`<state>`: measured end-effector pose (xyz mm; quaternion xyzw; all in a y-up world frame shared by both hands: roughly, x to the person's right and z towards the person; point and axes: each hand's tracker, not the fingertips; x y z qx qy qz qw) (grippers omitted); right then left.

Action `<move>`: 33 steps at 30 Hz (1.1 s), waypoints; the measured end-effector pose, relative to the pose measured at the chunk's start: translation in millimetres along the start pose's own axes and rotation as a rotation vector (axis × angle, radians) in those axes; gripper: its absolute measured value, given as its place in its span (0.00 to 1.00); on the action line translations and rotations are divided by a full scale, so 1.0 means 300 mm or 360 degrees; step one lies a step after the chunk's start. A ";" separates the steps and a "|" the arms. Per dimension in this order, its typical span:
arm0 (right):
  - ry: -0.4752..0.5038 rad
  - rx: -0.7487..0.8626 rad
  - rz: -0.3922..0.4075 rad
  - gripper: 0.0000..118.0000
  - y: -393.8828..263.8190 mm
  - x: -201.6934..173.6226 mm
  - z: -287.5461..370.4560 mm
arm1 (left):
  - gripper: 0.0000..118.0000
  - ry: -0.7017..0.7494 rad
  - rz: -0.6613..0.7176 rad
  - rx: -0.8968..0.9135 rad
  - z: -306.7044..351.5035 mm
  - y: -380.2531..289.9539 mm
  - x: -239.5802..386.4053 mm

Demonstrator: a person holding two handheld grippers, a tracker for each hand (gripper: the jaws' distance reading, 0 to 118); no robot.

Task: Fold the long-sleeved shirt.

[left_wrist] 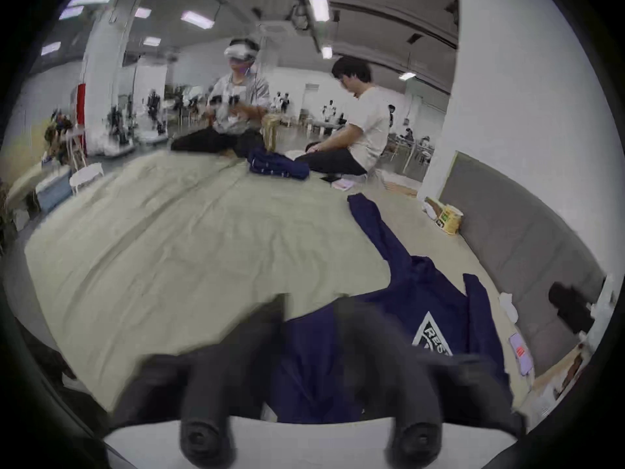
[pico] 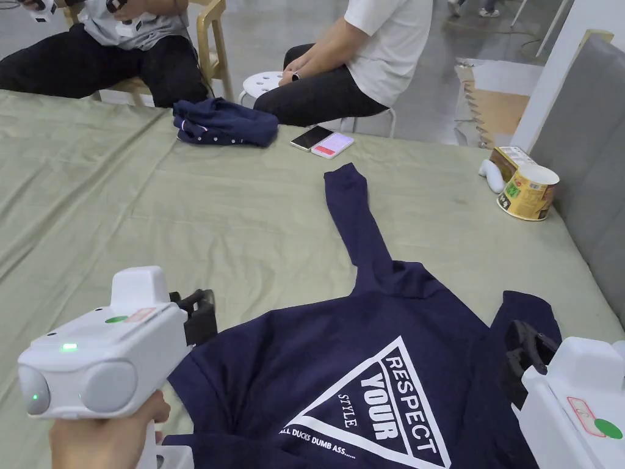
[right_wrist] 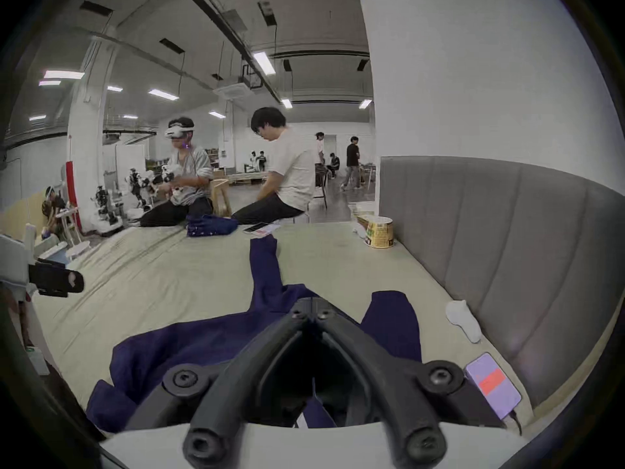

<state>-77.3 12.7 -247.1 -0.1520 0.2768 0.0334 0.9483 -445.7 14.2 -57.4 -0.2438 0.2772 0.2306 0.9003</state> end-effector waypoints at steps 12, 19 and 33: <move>0.0055 -0.0139 -0.0037 0.00 -0.080 -0.025 -0.064 | 0.77 -0.0043 0.1054 -0.0845 -0.413 -0.124 -0.319; 0.0131 -0.0225 0.0025 0.00 -0.116 -0.033 -0.089 | 0.25 0.0056 0.0898 -0.0812 -0.485 -0.127 -0.339; 0.0322 -0.0497 0.0041 1.00 -0.041 0.051 -0.667 | 0.11 0.0174 0.0387 -0.0722 -0.526 -0.192 -0.254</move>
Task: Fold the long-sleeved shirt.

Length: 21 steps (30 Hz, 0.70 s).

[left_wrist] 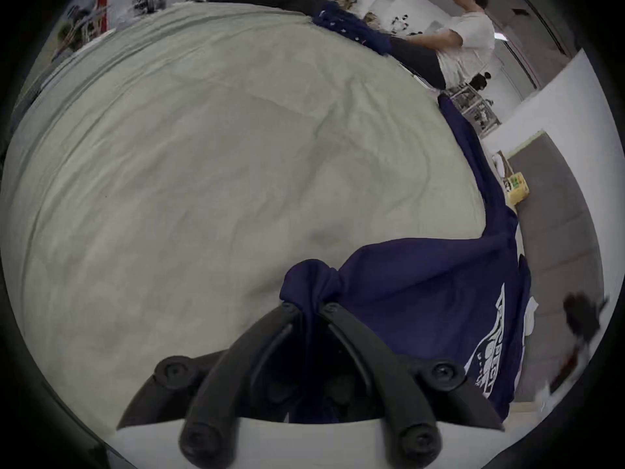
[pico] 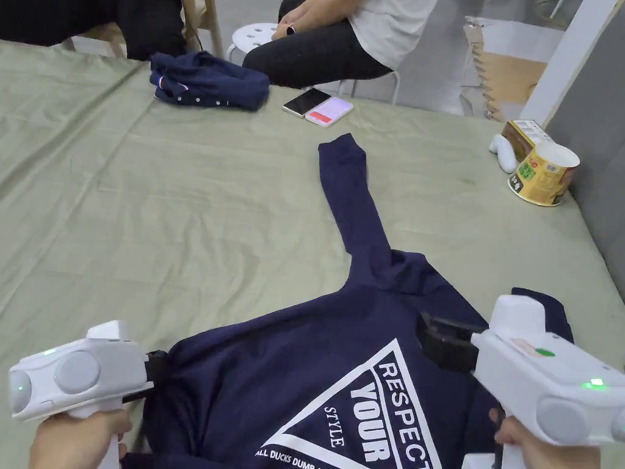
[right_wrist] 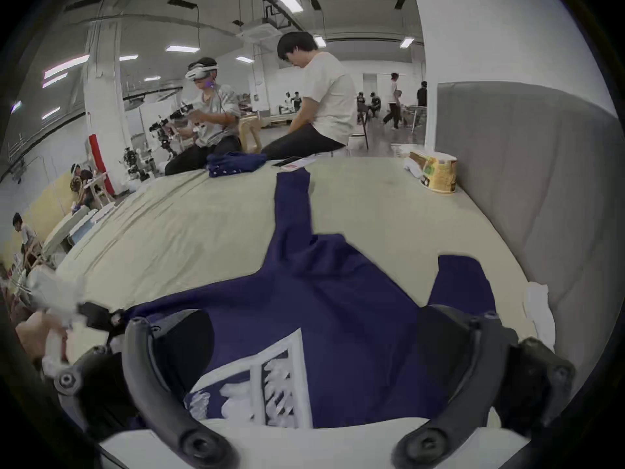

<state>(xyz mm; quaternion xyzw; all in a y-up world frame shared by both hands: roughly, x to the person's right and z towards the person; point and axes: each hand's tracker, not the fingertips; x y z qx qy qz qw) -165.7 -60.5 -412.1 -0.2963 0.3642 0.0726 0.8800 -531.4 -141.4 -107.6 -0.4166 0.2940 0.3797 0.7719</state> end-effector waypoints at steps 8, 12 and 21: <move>0.0213 -0.0462 0.0043 0.91 0.184 0.224 -0.608 | 0.11 0.0015 -0.0097 0.0019 -0.026 0.011 0.001; 0.0306 -0.0542 -0.0015 0.75 0.185 0.230 -0.718 | 0.11 0.0004 -0.0099 0.0063 -0.027 -0.005 0.001; 0.0375 -0.0554 0.0045 0.00 0.191 0.228 -0.612 | 0.11 -0.0134 -0.0011 0.0066 -0.026 0.000 -0.052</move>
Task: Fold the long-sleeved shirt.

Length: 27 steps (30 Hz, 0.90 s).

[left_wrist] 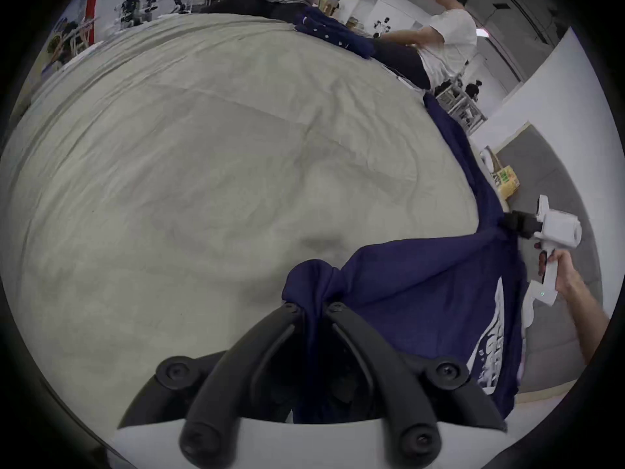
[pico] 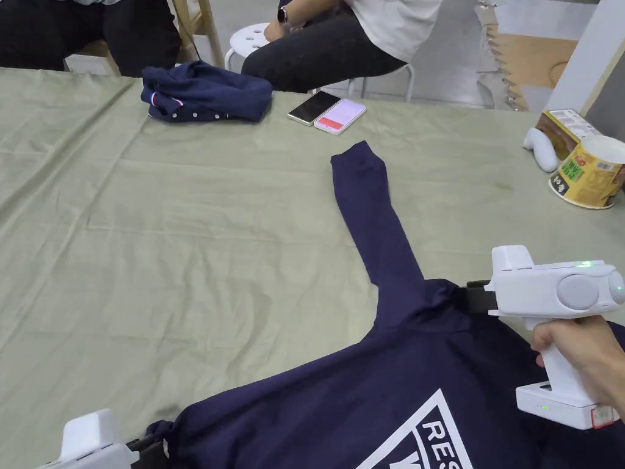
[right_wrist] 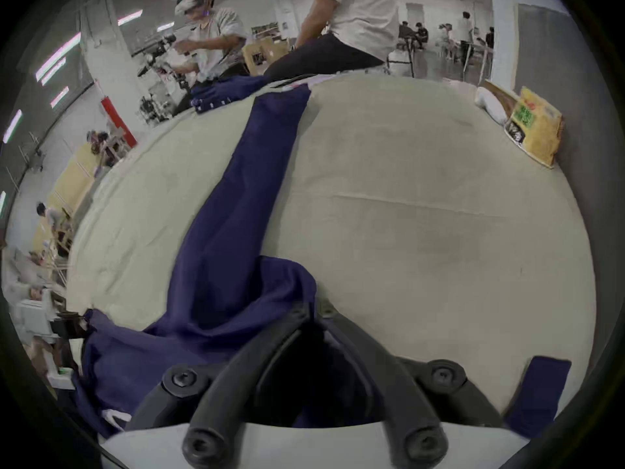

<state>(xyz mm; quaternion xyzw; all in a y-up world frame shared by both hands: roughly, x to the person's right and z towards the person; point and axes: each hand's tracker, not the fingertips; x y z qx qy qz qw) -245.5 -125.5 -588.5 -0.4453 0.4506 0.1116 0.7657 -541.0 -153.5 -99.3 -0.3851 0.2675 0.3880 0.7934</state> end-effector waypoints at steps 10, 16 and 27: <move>-0.0001 0.0353 0.0026 0.00 -0.129 -0.156 0.378 | 0.08 -0.0074 -0.0004 0.0198 0.154 -0.041 0.002; -0.0053 0.0615 -0.0039 0.00 -0.228 -0.256 0.696 | 0.07 -0.0131 -0.0319 0.0563 0.440 0.013 0.104; -0.0232 0.1169 0.0076 0.00 -0.097 -0.468 1.358 | 0.07 -0.0348 -0.0680 0.1105 1.015 0.301 0.393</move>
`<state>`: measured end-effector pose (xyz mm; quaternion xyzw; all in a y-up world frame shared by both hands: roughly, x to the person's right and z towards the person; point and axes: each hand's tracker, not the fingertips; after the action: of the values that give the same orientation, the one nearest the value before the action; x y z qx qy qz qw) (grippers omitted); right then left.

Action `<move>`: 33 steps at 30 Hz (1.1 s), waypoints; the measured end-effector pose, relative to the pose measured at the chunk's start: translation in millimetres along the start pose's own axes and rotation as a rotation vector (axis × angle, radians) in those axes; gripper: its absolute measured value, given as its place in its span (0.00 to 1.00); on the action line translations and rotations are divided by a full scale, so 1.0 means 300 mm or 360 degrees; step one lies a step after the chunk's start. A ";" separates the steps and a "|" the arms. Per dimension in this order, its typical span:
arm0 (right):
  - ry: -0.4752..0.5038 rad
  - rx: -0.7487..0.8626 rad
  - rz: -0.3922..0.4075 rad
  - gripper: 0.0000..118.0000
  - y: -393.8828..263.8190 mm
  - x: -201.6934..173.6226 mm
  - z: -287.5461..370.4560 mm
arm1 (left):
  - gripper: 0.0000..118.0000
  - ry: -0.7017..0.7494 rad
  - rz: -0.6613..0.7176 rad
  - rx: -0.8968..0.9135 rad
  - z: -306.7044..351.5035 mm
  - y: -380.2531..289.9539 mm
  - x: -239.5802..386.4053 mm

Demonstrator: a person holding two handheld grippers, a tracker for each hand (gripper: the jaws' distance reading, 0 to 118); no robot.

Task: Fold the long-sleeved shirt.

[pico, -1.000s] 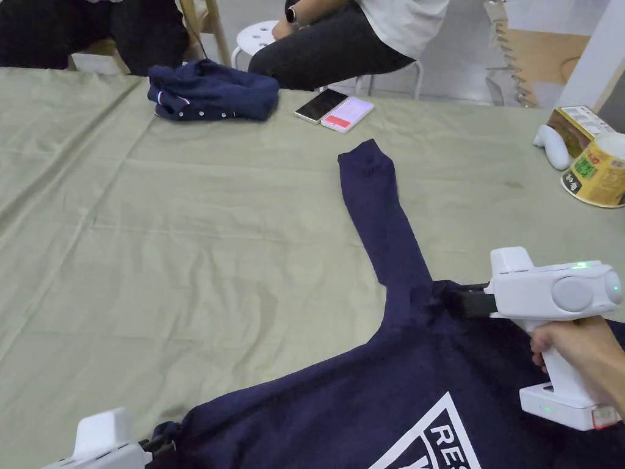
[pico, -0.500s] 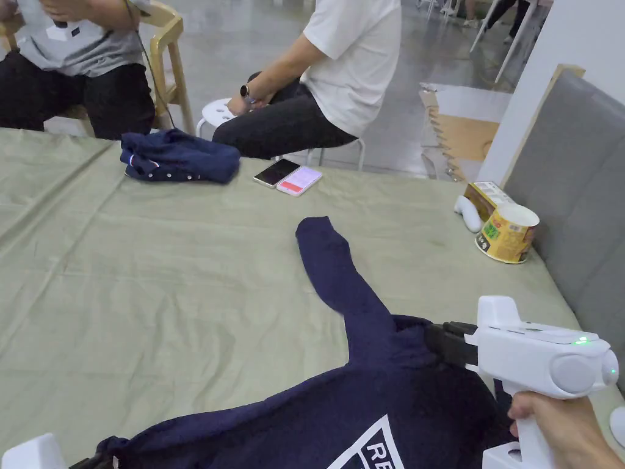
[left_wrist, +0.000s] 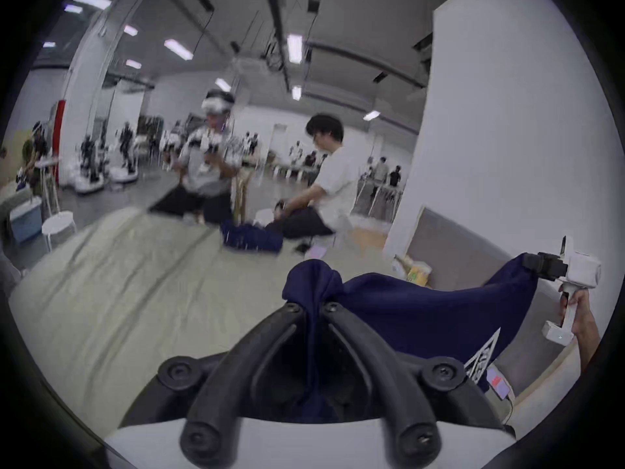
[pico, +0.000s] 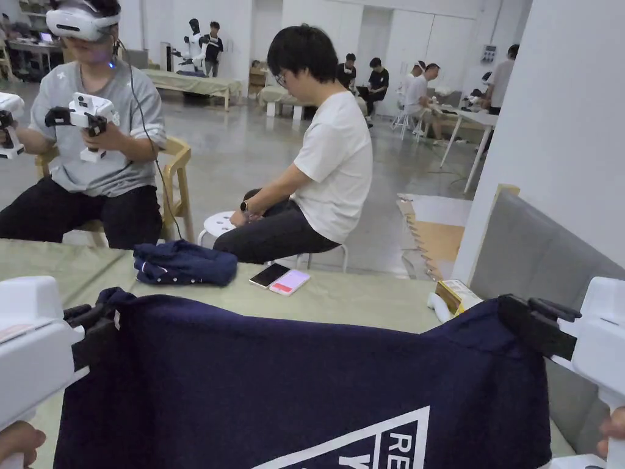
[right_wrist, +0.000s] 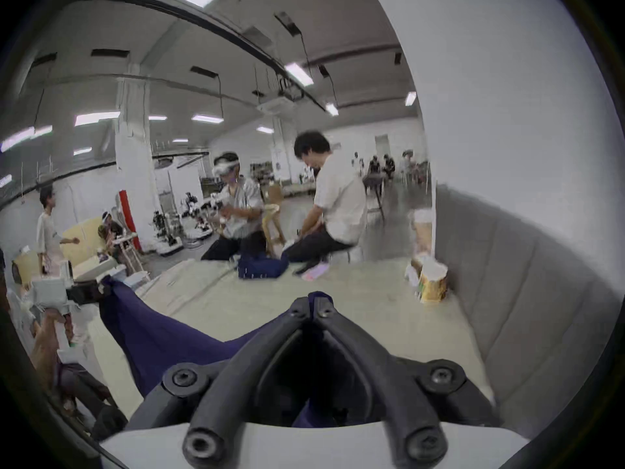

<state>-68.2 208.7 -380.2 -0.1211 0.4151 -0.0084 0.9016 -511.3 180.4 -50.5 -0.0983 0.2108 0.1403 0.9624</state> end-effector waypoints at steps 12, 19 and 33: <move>-0.0316 0.0405 0.0224 0.00 0.663 -0.204 0.160 | 0.07 0.0030 -0.0198 0.0245 0.009 0.649 0.216; -0.0343 0.0512 0.0233 0.00 0.996 -0.186 0.082 | 0.07 0.0133 -0.0262 0.0313 -0.106 0.988 0.308; -0.0486 0.0619 0.0201 0.00 1.480 -0.119 -0.368 | 0.07 0.0388 -0.0389 0.0575 -0.488 1.510 0.388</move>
<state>-212.4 620.5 -522.7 0.0809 0.2715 -0.0135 0.9589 -606.2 597.1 -290.5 0.0345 0.3334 -0.0301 0.9417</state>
